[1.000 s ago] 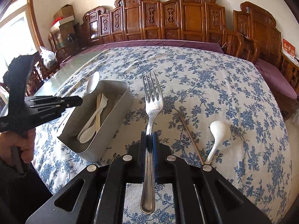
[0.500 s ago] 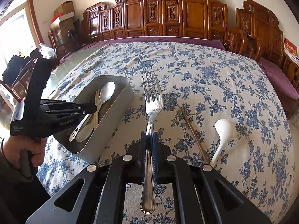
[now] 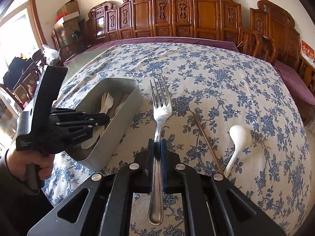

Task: Organize utensils
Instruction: 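Lower the metal spoon into the tray and open the left gripper while the right holds the fork, then lower the metal fork into the tray and open the right gripper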

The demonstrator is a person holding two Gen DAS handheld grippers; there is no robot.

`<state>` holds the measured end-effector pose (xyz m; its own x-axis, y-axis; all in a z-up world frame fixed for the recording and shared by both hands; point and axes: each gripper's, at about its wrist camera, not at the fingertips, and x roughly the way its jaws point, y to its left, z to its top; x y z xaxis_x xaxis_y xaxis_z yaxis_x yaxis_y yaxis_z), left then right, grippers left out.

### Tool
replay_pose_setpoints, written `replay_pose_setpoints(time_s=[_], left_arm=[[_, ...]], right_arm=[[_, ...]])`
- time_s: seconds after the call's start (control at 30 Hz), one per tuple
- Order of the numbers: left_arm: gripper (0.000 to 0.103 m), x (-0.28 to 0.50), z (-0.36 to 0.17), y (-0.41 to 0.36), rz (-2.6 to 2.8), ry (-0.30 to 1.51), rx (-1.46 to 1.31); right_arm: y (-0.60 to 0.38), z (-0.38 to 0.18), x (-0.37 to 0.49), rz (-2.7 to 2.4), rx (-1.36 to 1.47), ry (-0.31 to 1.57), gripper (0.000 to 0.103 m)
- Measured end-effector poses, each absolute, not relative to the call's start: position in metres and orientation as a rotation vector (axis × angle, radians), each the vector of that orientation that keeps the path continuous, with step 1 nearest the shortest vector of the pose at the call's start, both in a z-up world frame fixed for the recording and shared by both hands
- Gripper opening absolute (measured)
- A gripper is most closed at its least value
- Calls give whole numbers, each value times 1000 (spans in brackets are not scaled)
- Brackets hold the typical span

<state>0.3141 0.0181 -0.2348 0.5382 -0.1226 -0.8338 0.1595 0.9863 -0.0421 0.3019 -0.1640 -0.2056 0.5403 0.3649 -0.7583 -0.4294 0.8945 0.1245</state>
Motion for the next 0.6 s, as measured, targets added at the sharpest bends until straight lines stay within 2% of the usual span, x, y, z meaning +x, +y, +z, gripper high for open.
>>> replay_pose_setpoints(time_s=[0.6], left_arm=[[6,290,-189,57,-168,871,-12]], right_arm=[[-119,-194,304,535,-79,874,8]])
